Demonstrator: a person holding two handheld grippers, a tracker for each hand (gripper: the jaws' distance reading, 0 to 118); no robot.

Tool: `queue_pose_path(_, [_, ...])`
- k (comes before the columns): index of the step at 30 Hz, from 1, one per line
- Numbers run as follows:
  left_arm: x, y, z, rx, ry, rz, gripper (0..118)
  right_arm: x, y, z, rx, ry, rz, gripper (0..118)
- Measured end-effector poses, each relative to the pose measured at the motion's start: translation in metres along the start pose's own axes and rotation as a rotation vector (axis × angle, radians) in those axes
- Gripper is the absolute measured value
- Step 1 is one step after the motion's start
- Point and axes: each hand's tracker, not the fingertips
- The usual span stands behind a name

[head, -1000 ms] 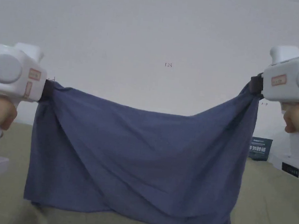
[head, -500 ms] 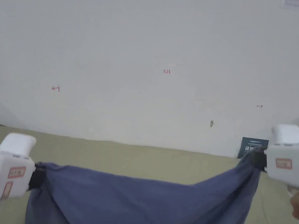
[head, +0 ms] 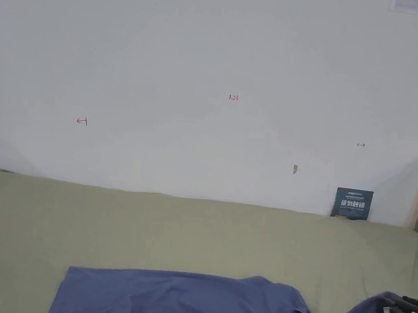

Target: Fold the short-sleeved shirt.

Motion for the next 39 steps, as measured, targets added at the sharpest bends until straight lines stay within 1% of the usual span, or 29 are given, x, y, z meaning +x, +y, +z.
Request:
queue_pose_path(3, [-0.006,-0.015,0.013,0.008,-0.003,-0.003,0,0.004,-0.010,0.018,-0.004,0.000,-0.004,0])
queue_pose_path(5, [-0.008,-0.026,0.019,-0.005,0.001,-0.002,0,0.007,-0.021,0.024,-0.034,-0.006,-0.001,0])
queue_pose_path(7, [0.002,-0.034,0.022,-0.013,-0.003,-0.003,0,0.009,-0.034,0.027,-0.048,-0.005,0.000,0])
queue_pose_path(10, [0.024,-0.050,0.026,-0.037,0.005,-0.041,0,0.010,-0.060,0.029,-0.106,-0.016,-0.001,0])
queue_pose_path(12, [0.011,-0.054,0.024,-0.048,0.005,-0.033,0,0.009,-0.078,0.030,-0.167,-0.001,0.002,0])
queue_pose_path(14, [0.017,-0.063,0.023,-0.065,-0.006,-0.036,0,0.008,-0.097,0.027,-0.222,0.008,-0.015,0])
queue_pose_path(15, [0.008,-0.065,0.020,-0.072,-0.003,-0.042,0,0.008,-0.104,0.026,-0.254,0.013,-0.018,1])
queue_pose_path(17, [0.008,-0.072,0.017,-0.111,-0.024,-0.071,1,0.008,-0.118,0.025,-0.263,-0.004,-0.014,4])
queue_pose_path(18, [0.011,-0.076,0.017,-0.132,-0.023,-0.074,4,0.009,-0.123,0.023,-0.305,-0.006,-0.021,10])
queue_pose_path(19, [0.011,-0.080,0.016,-0.153,-0.018,-0.078,18,0.009,-0.126,0.023,-0.334,-0.017,-0.024,30])
queue_pose_path(20, [0.009,-0.082,0.015,-0.172,-0.003,-0.081,46,0.009,-0.128,0.026,-0.324,-0.020,-0.024,53])
queue_pose_path(21, [0.012,-0.086,0.019,-0.165,0.009,-0.083,82,0.009,-0.129,0.029,-0.327,-0.018,-0.018,70])
queue_pose_path(22, [0.015,-0.090,0.022,-0.163,0.009,-0.086,110,0.010,-0.130,0.035,-0.325,-0.006,-0.017,76])
queue_pose_path(23, [0.004,-0.094,0.024,-0.140,0.010,-0.078,112,0.010,-0.131,0.042,-0.285,0.030,-0.029,76])
queue_pose_path(24, [0.004,-0.095,0.032,-0.072,0.015,-0.066,112,0.009,-0.130,0.049,-0.274,0.045,-0.035,76])
queue_pose_path(25, [0.004,-0.095,0.037,-0.028,0.014,-0.056,112,0.008,-0.128,0.056,-0.263,0.072,-0.060,76])
queue_pose_path(26, [0.005,-0.095,0.042,-0.015,-0.017,-0.020,113,0.007,-0.128,0.061,-0.255,0.090,-0.068,76])
queue_pose_path(27, [0.006,-0.096,0.049,0.014,-0.033,-0.002,112,0.004,-0.127,0.067,-0.257,0.080,-0.061,76])
queue_pose_path(28, [0.005,-0.096,0.052,0.027,-0.058,0.016,108,-0.001,-0.128,0.071,-0.250,0.080,-0.060,74])
queue_pose_path(29, [0.005,-0.098,0.054,0.003,-0.061,0.012,94,-0.005,-0.129,0.076,-0.250,0.076,-0.055,61])
queue_pose_path(30, [0.004,-0.101,0.055,-0.006,-0.071,0.006,48,-0.008,-0.131,0.081,-0.251,0.070,-0.068,21])
queue_pose_path(31, [0.004,-0.103,0.056,-0.025,-0.074,-0.001,0,-0.010,-0.133,0.086,-0.254,0.083,-0.116,0])
queue_pose_path(32, [0.004,-0.109,0.054,-0.011,-0.004,-0.025,0,-0.013,-0.137,0.089,-0.254,0.106,-0.149,0])
queue_pose_path(33, [0.007,-0.116,0.053,0.057,0.062,-0.051,0,-0.016,-0.144,0.093,-0.233,0.123,-0.167,0])
queue_pose_path(35, [0.004,-0.123,0.049,-0.034,0.026,-0.025,0,-0.026,-0.154,0.100,-0.245,0.104,-0.140,0])
queue_pose_path(36, [-0.010,-0.130,0.048,-0.076,0.085,0.037,0,-0.031,-0.160,0.102,-0.247,0.096,-0.126,0])
queue_pose_path(37, [-0.013,-0.134,0.045,-0.094,0.125,0.019,0,-0.035,-0.164,0.103,-0.251,0.096,-0.121,0])
queue_pose_path(38, [-0.017,-0.139,0.043,-0.108,0.105,0.018,0,-0.040,-0.159,0.102,-0.297,0.080,-0.073,0])
queue_pose_path(39, [-0.021,-0.145,0.046,-0.122,0.111,0.037,0,-0.044,-0.159,0.103,-0.255,0.092,-0.101,0])
